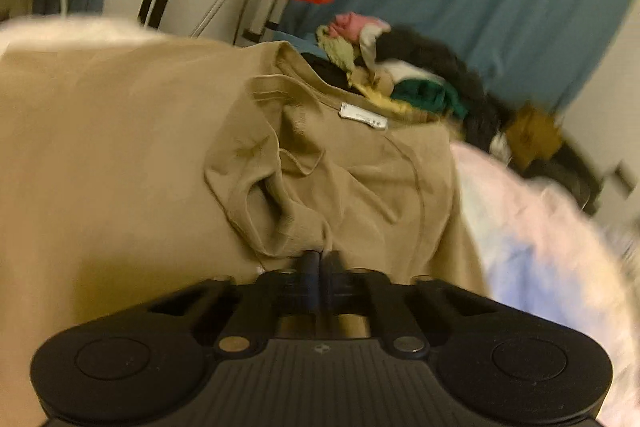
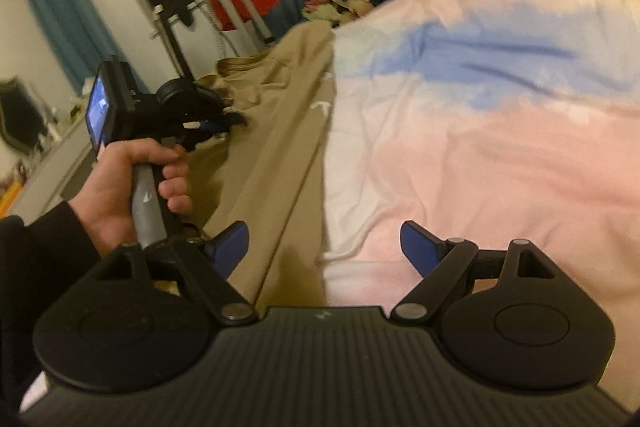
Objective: Fold clothes
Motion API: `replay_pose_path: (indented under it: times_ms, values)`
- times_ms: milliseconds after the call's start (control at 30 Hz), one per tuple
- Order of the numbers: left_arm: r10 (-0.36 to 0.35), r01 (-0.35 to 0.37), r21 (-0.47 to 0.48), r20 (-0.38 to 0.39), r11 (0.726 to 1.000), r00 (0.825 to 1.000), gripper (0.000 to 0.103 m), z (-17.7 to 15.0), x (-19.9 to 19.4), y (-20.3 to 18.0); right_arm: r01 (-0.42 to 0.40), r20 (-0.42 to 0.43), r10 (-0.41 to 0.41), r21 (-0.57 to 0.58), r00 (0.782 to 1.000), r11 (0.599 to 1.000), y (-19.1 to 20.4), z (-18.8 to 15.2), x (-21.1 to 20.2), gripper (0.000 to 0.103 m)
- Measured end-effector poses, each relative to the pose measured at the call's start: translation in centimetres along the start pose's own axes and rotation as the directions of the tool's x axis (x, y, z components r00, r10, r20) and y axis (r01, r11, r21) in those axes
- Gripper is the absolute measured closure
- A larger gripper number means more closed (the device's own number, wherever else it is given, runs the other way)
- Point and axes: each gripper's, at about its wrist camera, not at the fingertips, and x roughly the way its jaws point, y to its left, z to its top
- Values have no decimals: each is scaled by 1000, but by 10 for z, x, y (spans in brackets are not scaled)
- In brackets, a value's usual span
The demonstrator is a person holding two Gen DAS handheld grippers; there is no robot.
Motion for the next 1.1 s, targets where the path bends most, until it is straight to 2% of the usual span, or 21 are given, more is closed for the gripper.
replay_pose_path:
  times_ms: [100,167,267,300,333,400,467,567,700,833,967,1033,1100]
  values:
    - [69,-74,115,48,991,996,100,15,1,-17,-6,-5,6,52,1000,999,-8,1,8,19]
    - [136,-149,166,84,975,987,100,21,1,-25,-5,0,5,61,1000,998,-9,1,11,19]
    - [152,-162,153,76,975,986,97,20,-1,-22,-5,7,5,59,1000,998,-8,0,12,19]
    - [153,-162,145,71,976,986,89,20,-1,-20,-5,8,5,56,1000,998,-8,0,11,19]
    - [140,-147,134,59,980,988,86,17,-7,-17,-5,10,5,52,1000,999,-7,0,10,19]
    - [99,-101,111,28,989,995,71,9,-22,-10,-6,14,5,46,1000,999,-6,-1,9,19]
    - [51,-50,86,-3,995,999,62,-2,-41,-3,-6,17,5,39,1000,999,-5,-1,7,19]
    - [-38,39,36,-46,999,998,57,-30,-88,6,-10,37,9,34,999,999,-5,0,-1,19]
    - [-121,120,-13,-108,993,987,56,-82,-158,20,-20,65,19,20,998,1000,-2,2,-15,19]
    - [-137,140,1,-193,990,972,56,-143,-212,29,-31,92,31,1,995,1000,3,2,-30,19]
    - [-120,136,51,-241,989,963,57,-190,-247,36,-39,114,41,-18,993,999,7,1,-46,19]
    - [-113,132,58,-255,990,960,62,-208,-255,40,-35,118,37,-18,992,999,8,-1,-53,19]
    - [-138,157,48,-267,986,954,66,-218,-261,42,-30,121,32,-17,992,999,10,-3,-61,19]
